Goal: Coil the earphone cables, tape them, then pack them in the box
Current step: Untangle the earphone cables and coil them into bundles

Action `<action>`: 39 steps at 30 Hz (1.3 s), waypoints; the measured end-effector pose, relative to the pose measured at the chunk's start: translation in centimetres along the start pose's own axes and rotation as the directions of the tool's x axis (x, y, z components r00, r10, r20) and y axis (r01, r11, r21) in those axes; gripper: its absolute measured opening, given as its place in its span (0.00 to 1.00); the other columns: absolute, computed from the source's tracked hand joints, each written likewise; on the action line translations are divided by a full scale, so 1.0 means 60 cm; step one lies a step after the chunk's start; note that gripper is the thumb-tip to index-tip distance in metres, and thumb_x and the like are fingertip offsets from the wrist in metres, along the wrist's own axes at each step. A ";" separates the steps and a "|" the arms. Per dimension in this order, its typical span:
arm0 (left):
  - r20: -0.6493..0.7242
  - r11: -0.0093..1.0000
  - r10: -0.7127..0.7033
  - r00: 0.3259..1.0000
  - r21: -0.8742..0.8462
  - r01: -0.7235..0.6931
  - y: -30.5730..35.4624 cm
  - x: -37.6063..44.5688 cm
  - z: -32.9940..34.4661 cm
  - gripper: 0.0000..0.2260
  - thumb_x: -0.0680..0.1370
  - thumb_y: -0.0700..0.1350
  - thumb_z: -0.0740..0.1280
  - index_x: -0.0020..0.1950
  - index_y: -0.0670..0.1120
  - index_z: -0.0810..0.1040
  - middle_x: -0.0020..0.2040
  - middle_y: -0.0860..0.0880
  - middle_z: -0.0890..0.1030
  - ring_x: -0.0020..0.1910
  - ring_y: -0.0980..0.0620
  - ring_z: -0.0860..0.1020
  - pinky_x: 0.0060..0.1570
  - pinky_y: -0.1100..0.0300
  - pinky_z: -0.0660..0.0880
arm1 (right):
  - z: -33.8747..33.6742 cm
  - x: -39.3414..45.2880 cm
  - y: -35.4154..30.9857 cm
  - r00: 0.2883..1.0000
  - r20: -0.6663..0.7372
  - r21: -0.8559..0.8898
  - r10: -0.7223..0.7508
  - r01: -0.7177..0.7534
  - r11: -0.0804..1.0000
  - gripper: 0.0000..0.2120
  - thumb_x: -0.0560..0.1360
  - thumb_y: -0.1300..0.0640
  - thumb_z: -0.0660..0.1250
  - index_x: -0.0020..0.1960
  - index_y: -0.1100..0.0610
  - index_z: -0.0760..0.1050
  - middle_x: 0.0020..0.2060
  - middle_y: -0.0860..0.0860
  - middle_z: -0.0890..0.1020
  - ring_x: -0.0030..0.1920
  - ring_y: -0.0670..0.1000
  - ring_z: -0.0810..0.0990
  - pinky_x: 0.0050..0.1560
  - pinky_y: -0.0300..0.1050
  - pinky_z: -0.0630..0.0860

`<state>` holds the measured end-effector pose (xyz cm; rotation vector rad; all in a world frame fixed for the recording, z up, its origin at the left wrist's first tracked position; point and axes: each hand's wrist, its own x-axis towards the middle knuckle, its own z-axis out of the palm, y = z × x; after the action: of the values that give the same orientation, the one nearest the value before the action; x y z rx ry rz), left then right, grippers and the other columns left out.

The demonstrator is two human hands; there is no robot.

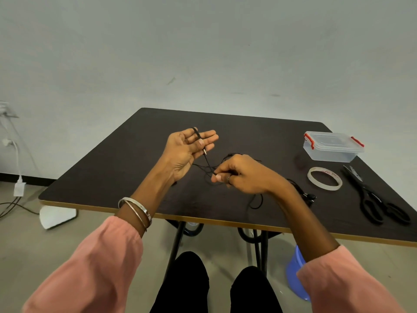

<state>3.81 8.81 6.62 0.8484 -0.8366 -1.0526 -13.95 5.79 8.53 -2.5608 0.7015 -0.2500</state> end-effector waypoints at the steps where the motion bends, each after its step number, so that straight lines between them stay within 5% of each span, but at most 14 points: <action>1: -0.003 1.000 -0.001 1.000 0.007 0.001 -0.001 -0.002 0.000 0.09 0.78 0.26 0.59 0.55 0.35 0.72 0.55 0.37 0.81 0.55 0.42 0.82 0.55 0.52 0.80 | -0.002 0.000 -0.001 1.000 0.002 -0.004 -0.003 0.003 1.000 0.10 0.79 0.58 0.63 0.53 0.61 0.81 0.38 0.45 0.81 0.36 0.41 0.79 0.39 0.30 0.73; 4: -0.030 1.000 -0.001 1.000 -0.008 0.001 -0.008 -0.004 -0.001 0.08 0.78 0.27 0.59 0.52 0.35 0.74 0.57 0.35 0.81 0.55 0.42 0.82 0.54 0.53 0.80 | -0.007 0.001 -0.006 1.000 0.015 -0.024 -0.011 0.011 1.000 0.11 0.79 0.58 0.63 0.50 0.64 0.81 0.37 0.44 0.81 0.36 0.42 0.79 0.40 0.36 0.75; 9: -0.080 0.987 -0.022 0.997 -0.158 0.009 -0.006 -0.002 0.000 0.07 0.79 0.27 0.57 0.52 0.31 0.74 0.56 0.35 0.81 0.55 0.43 0.82 0.54 0.53 0.80 | 0.002 0.005 -0.010 0.998 0.053 -0.009 -0.014 0.014 1.000 0.09 0.79 0.60 0.63 0.54 0.61 0.81 0.31 0.36 0.75 0.34 0.31 0.76 0.35 0.25 0.69; 14: -0.045 0.993 -0.023 0.999 -0.115 0.018 -0.005 -0.001 0.000 0.09 0.79 0.26 0.57 0.57 0.31 0.72 0.58 0.35 0.80 0.56 0.42 0.82 0.54 0.53 0.80 | -0.006 0.000 -0.009 1.000 0.006 0.013 -0.012 0.012 1.000 0.10 0.79 0.59 0.63 0.52 0.61 0.81 0.36 0.40 0.80 0.37 0.37 0.80 0.38 0.31 0.73; 18: 0.034 1.000 -0.023 0.999 0.001 0.023 -0.007 -0.006 -0.006 0.12 0.78 0.26 0.58 0.58 0.35 0.72 0.57 0.37 0.81 0.56 0.42 0.82 0.52 0.54 0.80 | -0.029 -0.003 -0.003 0.998 -0.070 0.014 0.007 -0.006 1.000 0.09 0.79 0.58 0.63 0.53 0.57 0.82 0.38 0.50 0.84 0.38 0.47 0.82 0.42 0.40 0.78; 24: 0.191 0.976 -0.068 0.979 0.218 0.025 -0.011 -0.019 0.010 0.15 0.78 0.26 0.58 0.60 0.42 0.72 0.52 0.48 0.84 0.49 0.50 0.84 0.47 0.59 0.81 | -0.052 0.000 0.003 0.974 -0.226 0.014 -0.031 0.036 0.999 0.07 0.76 0.55 0.67 0.44 0.56 0.83 0.31 0.54 0.82 0.27 0.44 0.72 0.30 0.37 0.69; 27: 0.268 0.964 -0.128 0.955 0.259 0.057 -0.017 -0.022 0.016 0.22 0.79 0.27 0.58 0.72 0.38 0.63 0.54 0.44 0.83 0.51 0.48 0.83 0.51 0.57 0.80 | -0.065 0.005 0.005 0.932 -0.360 0.047 -0.039 0.060 0.997 0.05 0.73 0.55 0.71 0.43 0.56 0.84 0.33 0.51 0.84 0.32 0.49 0.80 0.35 0.45 0.75; 31: 0.376 0.975 -0.124 0.918 0.221 0.041 -0.021 -0.028 0.022 0.18 0.80 0.29 0.56 0.69 0.38 0.69 0.57 0.40 0.81 0.52 0.46 0.83 0.50 0.59 0.80 | -0.085 0.013 0.011 0.913 -0.407 0.112 -0.020 0.072 0.991 0.06 0.71 0.56 0.74 0.43 0.58 0.84 0.36 0.51 0.85 0.38 0.50 0.83 0.42 0.47 0.80; 35: 0.182 0.996 -0.071 0.981 0.074 0.058 -0.022 -0.021 0.022 0.14 0.79 0.27 0.56 0.60 0.39 0.71 0.50 0.41 0.83 0.45 0.49 0.85 0.45 0.60 0.81 | -0.091 0.004 0.017 0.939 -0.344 0.150 -0.015 0.071 0.986 0.06 0.70 0.56 0.74 0.43 0.58 0.84 0.36 0.52 0.85 0.38 0.50 0.82 0.40 0.43 0.78; 39: 0.022 0.999 -0.028 0.999 0.017 0.028 -0.018 -0.007 0.012 0.09 0.79 0.27 0.56 0.52 0.37 0.74 0.56 0.36 0.81 0.50 0.45 0.84 0.49 0.59 0.81 | -0.075 -0.009 0.016 0.977 -0.207 0.112 -0.054 0.079 0.991 0.06 0.69 0.54 0.75 0.43 0.56 0.84 0.37 0.50 0.85 0.40 0.49 0.84 0.46 0.46 0.81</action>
<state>2.64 8.81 5.87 0.8660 -0.8550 -1.0828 -16.14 3.54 11.98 -2.4689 0.6530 -0.5663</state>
